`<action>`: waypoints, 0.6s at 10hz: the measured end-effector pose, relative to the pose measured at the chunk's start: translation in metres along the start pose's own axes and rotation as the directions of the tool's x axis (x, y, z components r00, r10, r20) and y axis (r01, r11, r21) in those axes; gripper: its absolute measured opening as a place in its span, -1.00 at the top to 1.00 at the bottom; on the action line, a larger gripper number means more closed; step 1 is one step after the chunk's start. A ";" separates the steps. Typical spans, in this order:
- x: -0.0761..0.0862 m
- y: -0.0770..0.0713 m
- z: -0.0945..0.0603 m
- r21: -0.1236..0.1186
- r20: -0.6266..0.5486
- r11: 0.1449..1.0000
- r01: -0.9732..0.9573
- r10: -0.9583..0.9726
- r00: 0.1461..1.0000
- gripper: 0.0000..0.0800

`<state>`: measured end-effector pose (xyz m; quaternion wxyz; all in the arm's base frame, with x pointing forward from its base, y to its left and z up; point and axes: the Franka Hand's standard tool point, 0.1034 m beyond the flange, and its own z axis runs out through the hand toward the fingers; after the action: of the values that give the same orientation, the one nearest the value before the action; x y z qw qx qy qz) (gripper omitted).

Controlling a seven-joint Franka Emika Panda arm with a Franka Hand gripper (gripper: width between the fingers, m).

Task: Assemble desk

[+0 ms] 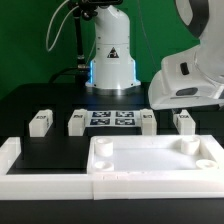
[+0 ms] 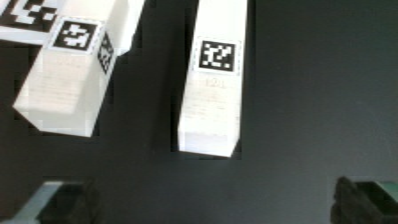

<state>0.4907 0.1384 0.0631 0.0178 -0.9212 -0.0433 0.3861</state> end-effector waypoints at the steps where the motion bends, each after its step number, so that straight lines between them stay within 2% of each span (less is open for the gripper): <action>1: 0.000 0.000 0.002 0.000 0.005 1.000 -0.005 0.005 1.000 -0.62; 3: 0.000 0.000 0.025 -0.006 0.069 0.999 -0.050 0.050 0.996 -0.62; 4: 0.000 -0.002 0.031 0.003 0.081 0.999 -0.051 0.051 0.995 -0.62; 6: 0.001 -0.002 0.029 0.004 0.074 0.999 -0.047 0.047 0.996 -0.62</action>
Offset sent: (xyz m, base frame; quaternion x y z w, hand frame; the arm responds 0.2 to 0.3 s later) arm -0.0315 0.0078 -0.0212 0.0352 -0.0713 0.0573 0.9952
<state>0.4709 0.1403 0.0423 0.0097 -0.9072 -0.0210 0.4202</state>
